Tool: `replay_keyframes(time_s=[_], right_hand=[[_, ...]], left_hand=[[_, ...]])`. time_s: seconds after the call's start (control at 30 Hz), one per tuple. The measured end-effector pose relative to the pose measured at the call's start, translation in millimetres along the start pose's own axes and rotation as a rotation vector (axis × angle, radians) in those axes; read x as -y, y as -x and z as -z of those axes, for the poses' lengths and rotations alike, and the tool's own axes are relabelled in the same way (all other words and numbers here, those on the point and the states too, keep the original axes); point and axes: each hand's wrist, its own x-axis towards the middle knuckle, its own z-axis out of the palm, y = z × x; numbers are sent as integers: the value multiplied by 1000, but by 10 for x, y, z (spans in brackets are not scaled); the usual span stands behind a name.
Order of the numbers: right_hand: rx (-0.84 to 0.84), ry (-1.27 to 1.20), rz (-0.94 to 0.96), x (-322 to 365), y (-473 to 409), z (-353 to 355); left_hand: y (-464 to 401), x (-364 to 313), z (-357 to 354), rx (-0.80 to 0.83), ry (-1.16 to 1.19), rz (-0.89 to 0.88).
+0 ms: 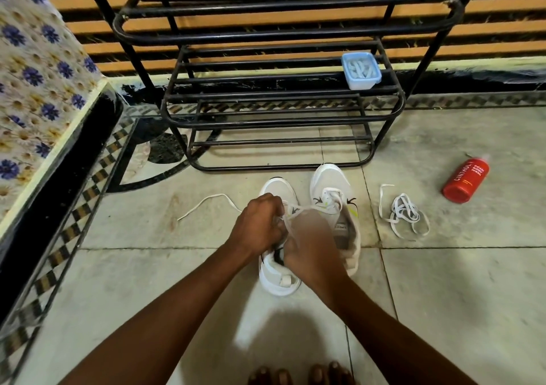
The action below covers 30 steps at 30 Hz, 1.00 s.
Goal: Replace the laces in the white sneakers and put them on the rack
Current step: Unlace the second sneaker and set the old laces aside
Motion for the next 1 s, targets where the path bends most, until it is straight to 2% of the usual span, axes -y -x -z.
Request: replay_keyframes(time_s=[0.27, 0.37, 0.47, 0.53, 0.6, 0.63, 0.73, 0.87, 1.0], right_hand=[[17, -56, -28, 40, 5, -107], [-23, -85, -74, 5, 25, -140], [-58, -92, -89, -3, 20, -171], [-68, -95, -91, -12, 19, -185], [-75, -113, -106, -27, 10, -195], [-74, -126, -109, -39, -2, -198], [-67, -150, -95, -84, -68, -212], [-83, -123, -72, -108, -93, -267], [-85, -127, -65, -119, -46, -316]], left_hand=[[42, 31, 11, 24, -107, -168], [30, 50, 32, -38, -36, -119], [19, 95, 14, -199, 284, 228], [-6, 145, 0, -203, 600, 450], [-11, 146, 22, -146, 863, 508], [-11, 134, 54, -123, 911, 496], [-26, 138, 128, -61, 810, 420], [-33, 148, 153, 101, 610, 312], [-35, 116, 126, 107, 367, 175]])
